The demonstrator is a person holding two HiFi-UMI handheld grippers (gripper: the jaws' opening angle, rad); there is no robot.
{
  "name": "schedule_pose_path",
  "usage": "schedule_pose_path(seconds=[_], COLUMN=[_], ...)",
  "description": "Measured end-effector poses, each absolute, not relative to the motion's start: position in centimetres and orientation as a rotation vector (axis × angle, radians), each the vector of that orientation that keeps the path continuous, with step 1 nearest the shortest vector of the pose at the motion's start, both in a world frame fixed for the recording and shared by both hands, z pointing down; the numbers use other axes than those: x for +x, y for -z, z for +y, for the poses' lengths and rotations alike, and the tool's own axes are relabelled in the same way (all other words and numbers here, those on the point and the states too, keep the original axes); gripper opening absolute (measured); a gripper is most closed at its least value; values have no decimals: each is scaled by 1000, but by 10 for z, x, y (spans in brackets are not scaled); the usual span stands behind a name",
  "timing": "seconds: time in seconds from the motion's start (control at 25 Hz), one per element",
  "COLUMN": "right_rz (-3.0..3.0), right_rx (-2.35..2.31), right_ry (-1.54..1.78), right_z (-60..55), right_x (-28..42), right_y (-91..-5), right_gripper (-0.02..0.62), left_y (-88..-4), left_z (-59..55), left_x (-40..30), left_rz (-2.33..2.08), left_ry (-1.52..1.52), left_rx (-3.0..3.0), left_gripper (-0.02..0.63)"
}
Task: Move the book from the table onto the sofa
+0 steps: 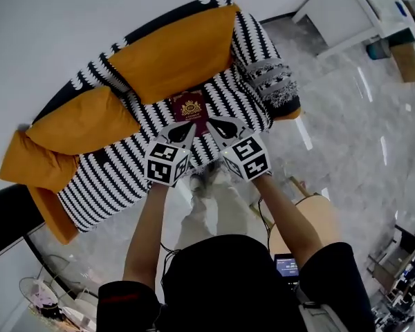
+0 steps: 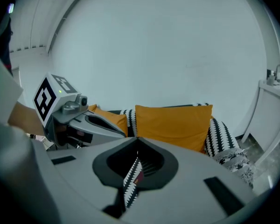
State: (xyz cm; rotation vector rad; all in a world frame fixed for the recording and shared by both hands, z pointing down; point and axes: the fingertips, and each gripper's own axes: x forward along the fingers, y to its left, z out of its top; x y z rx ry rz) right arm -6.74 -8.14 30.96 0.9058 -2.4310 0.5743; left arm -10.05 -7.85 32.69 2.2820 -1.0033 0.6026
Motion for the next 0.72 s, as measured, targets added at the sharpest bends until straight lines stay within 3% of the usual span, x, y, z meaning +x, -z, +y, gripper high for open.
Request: schedule_pose_path(seconds=[0.72], right_rz=[-2615], right_rx=[1068], right_ry=[-356], right_z=[-65], right_x=[-49], right_y=[-160], right_gripper=[17], left_y=[-172], left_z=[-66], left_x=[-94], left_rz=[-1169], left_ry=[-435], left_rx=[2527], left_gripper=[17])
